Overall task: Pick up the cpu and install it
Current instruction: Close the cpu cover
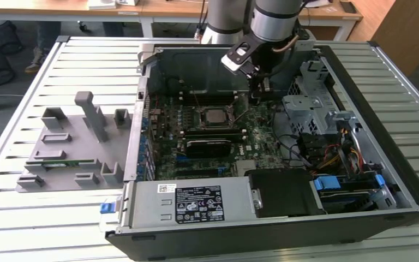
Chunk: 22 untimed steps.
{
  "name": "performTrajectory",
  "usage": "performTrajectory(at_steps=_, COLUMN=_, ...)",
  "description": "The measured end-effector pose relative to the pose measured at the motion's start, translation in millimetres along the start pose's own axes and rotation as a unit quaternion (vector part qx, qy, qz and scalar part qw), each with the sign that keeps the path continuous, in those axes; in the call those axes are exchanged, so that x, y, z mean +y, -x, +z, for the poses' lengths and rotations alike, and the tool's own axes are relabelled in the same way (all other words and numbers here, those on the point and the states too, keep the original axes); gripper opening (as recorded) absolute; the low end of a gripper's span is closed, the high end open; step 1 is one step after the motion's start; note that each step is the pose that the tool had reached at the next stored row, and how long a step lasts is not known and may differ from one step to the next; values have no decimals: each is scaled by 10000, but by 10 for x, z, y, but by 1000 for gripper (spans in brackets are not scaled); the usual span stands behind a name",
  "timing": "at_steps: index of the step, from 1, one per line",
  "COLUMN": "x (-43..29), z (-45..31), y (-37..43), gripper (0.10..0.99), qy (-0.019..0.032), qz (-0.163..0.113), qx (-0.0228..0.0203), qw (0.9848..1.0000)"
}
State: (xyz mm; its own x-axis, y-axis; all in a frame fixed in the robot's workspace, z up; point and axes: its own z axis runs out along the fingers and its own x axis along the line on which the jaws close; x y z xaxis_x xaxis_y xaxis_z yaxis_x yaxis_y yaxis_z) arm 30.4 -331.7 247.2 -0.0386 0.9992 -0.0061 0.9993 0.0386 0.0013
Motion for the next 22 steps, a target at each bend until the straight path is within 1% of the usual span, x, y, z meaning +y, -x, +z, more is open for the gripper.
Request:
performTrajectory(at_steps=4, x=-36, z=-5, y=-14, gripper=157, qy=-21, qz=0, qx=1, qw=10000)
performTrajectory(at_steps=9, x=-94, z=3, y=-24, gripper=157, qy=-24, qz=0, qx=2, qw=10000)
performTrajectory(at_steps=22, x=-230, z=99, y=-31, gripper=157, qy=-24, qz=0, qx=1, qw=10000)
